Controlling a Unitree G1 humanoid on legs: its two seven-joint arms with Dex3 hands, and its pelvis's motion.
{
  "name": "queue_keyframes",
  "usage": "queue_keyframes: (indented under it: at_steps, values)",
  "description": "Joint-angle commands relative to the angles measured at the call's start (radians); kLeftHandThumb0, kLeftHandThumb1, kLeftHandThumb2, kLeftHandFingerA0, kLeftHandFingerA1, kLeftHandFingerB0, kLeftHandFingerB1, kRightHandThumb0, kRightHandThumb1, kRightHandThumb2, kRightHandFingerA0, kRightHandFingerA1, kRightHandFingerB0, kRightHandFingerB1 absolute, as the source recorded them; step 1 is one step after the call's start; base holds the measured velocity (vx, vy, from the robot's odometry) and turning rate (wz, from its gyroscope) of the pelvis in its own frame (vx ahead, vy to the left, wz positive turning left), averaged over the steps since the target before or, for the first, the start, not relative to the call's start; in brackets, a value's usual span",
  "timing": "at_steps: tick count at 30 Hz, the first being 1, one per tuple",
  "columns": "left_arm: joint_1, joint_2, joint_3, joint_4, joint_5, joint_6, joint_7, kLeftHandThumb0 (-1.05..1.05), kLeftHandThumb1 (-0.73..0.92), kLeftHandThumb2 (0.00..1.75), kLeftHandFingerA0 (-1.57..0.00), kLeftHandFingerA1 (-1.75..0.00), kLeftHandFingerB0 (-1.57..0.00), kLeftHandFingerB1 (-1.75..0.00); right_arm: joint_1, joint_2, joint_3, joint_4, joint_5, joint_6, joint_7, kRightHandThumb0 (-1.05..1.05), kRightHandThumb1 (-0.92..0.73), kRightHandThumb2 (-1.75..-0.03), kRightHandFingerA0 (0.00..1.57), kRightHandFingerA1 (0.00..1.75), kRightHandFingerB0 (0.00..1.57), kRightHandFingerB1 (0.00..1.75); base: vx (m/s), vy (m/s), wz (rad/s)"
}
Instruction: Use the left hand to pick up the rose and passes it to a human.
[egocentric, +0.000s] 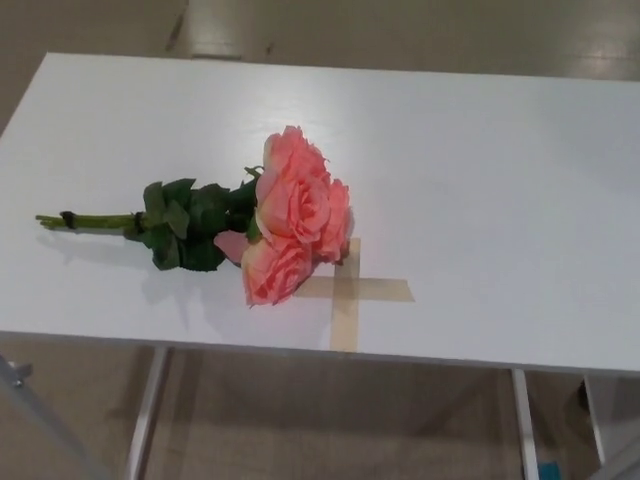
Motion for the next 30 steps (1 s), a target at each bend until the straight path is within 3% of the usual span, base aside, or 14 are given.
queue_keyframes:
  at_steps: [1,4,5,14,15,19,20,21,22,23,30]
  values:
    - [0.007,0.005,0.001,0.015,-0.007,-0.028,-0.02,-0.38,0.41,0.66,-0.68,-0.54,-0.41,-0.45,0.005,-0.006,-0.005,0.014,0.011,-0.008,-0.009,-0.36,-0.61,-0.58,0.65,0.46,0.53,0.42,0.0,0.0,0.0]
    - [0.006,0.006,-0.007,0.017,0.0,-0.03,-0.018,-0.29,0.49,0.55,-0.71,-0.45,-0.46,-0.38,0.005,-0.007,-0.009,0.016,0.015,-0.009,-0.007,-0.36,-0.61,-0.58,0.65,0.46,0.53,0.42,0.0,0.0,0.0]
    - [0.009,0.006,-0.006,0.018,-0.002,-0.032,-0.02,-0.38,0.42,0.66,-0.65,-0.52,-0.41,-0.44,0.008,-0.007,-0.008,0.016,0.014,-0.011,-0.006,-0.36,-0.61,-0.58,0.65,0.46,0.54,0.42,0.0,0.0,0.0]
    - [0.015,0.004,-0.005,0.02,-0.006,-0.047,-0.037,-0.43,0.42,0.68,-0.58,-0.52,-0.4,-0.45,0.019,-0.007,-0.002,0.017,0.009,-0.019,-0.007,-0.36,-0.61,-0.58,0.65,0.46,0.56,0.43,0.0,0.0,0.0]
    - [0.018,0.006,-0.01,0.004,-0.006,-0.089,-0.081,-0.46,0.47,0.55,-0.54,-0.41,-0.39,-0.35,0.018,-0.003,-0.003,0.018,0.01,-0.017,-0.009,-0.36,-0.61,-0.58,0.66,0.46,0.57,0.43,0.0,0.0,0.0]
    - [0.019,0.007,-0.012,-0.002,-0.008,-0.111,-0.103,-0.46,0.47,0.55,-0.54,-0.41,-0.39,-0.35,0.018,-0.001,-0.003,0.018,0.01,-0.017,-0.01,-0.36,-0.61,-0.58,0.66,0.46,0.57,0.43,0.0,0.0,0.0]
    - [0.066,0.03,-0.025,-0.111,-0.038,-0.213,-0.305,-0.55,0.45,0.54,-0.29,-0.35,-0.27,-0.3,0.017,-0.002,0.0,0.018,0.007,-0.014,-0.015,-0.35,-0.62,-0.58,0.67,0.46,0.57,0.43,0.0,0.0,0.0]
    - [0.087,0.037,-0.022,-0.162,-0.059,-0.229,-0.364,-0.26,0.22,0.83,-0.12,-0.52,-0.11,-0.5,0.013,-0.005,0.0,0.017,0.007,-0.013,-0.014,-0.35,-0.62,-0.58,0.67,0.46,0.57,0.43,0.0,0.0,0.0]
    - [0.119,0.045,-0.017,-0.235,-0.084,-0.234,-0.413,-0.26,0.22,0.83,-0.11,-0.52,-0.1,-0.5,0.01,-0.006,0.0,0.018,0.007,-0.011,-0.013,-0.35,-0.62,-0.58,0.67,0.46,0.57,0.43,0.0,0.0,0.0]
    - [0.147,0.05,-0.013,-0.292,-0.103,-0.238,-0.445,-0.53,0.44,0.54,-0.3,-0.34,-0.25,-0.29,0.009,-0.006,-0.002,0.018,0.008,-0.011,-0.012,-0.35,-0.62,-0.58,0.67,0.46,0.57,0.43,0.0,0.0,0.0]
    - [0.464,0.085,0.0,-0.885,-0.289,-0.145,-0.628,-0.49,0.44,0.53,-0.37,-0.35,-0.32,-0.31,0.019,-0.005,0.004,0.019,0.003,-0.017,-0.003,-0.36,-0.61,-0.58,0.66,0.46,0.54,0.42,0.0,0.0,0.0]
